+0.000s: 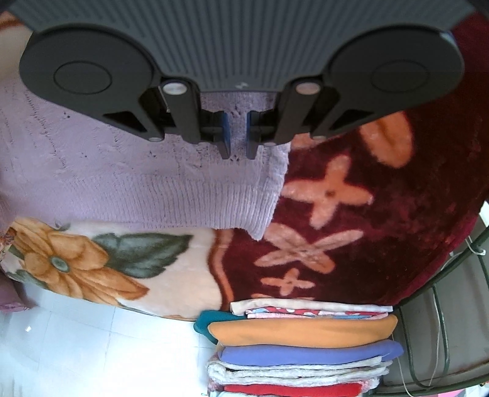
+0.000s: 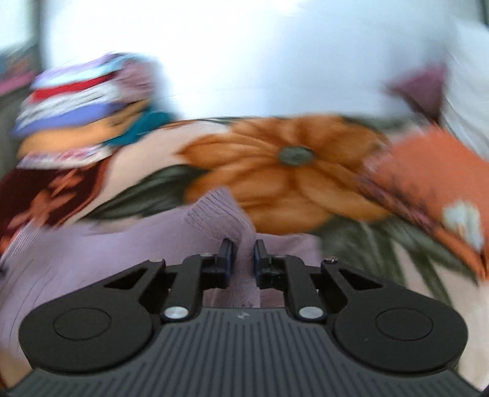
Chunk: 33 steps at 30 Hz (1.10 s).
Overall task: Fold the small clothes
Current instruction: 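Pinch the folded cardigan edge with the right gripper while the left gripper pinches it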
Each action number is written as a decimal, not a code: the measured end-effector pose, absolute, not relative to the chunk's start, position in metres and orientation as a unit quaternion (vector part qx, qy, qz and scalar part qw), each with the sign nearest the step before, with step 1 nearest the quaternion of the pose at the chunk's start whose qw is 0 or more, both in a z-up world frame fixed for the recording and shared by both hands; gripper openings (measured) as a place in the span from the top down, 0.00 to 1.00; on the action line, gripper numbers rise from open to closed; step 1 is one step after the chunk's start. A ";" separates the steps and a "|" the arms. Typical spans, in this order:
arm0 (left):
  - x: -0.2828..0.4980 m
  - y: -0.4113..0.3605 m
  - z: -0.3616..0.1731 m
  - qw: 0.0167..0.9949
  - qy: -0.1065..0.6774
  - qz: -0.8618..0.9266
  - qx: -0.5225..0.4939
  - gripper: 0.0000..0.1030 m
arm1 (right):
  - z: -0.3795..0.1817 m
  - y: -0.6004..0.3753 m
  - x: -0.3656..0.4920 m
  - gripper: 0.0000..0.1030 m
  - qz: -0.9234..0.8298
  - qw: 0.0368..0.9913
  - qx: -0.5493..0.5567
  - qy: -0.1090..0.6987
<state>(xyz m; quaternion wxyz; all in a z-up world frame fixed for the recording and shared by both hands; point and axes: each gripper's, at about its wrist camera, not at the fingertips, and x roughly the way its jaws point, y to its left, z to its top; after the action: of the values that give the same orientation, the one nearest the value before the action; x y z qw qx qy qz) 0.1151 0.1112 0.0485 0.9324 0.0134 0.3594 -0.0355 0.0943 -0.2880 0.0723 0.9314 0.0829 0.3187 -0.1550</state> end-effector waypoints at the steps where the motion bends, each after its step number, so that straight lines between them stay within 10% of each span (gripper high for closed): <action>1: 0.115 0.112 0.047 0.932 0.360 -0.034 0.013 0.86 | 0.066 -0.298 0.098 0.84 -0.184 0.926 0.078 0.322; 5: 0.116 0.114 0.046 0.932 0.360 -0.035 0.011 0.86 | 0.062 -0.316 0.076 0.84 -0.211 0.920 0.118 0.309; 10: 0.118 0.117 0.044 0.932 0.362 -0.028 -0.004 0.86 | 0.075 -0.291 0.036 0.40 -0.126 0.940 0.158 0.276; 23: 0.082 0.123 0.055 0.929 0.369 -0.035 -0.009 0.86 | 0.060 -0.292 -0.038 0.40 -0.090 0.922 0.215 0.309; 26: 0.077 0.122 0.056 0.928 0.371 -0.034 -0.017 0.86 | 0.052 -0.297 -0.046 0.51 -0.083 0.915 0.209 0.334; 27: 0.076 0.122 0.057 0.927 0.373 -0.034 -0.018 0.86 | 0.049 -0.297 -0.047 0.84 -0.075 0.914 0.206 0.341; 28: 0.076 0.121 0.057 0.927 0.374 -0.033 -0.016 0.86 | 0.048 -0.297 -0.049 0.94 -0.074 0.915 0.199 0.344; 33: 0.076 0.118 0.053 0.922 0.387 -0.024 -0.009 0.84 | 0.045 -0.295 -0.040 0.94 -0.109 0.914 0.122 0.371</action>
<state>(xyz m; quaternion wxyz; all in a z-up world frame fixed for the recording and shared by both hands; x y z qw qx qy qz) 0.0756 0.1179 0.0531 0.9216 -0.0090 0.3873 -0.0243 -0.0397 -0.2953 0.0451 0.9143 0.1220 0.3706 -0.1089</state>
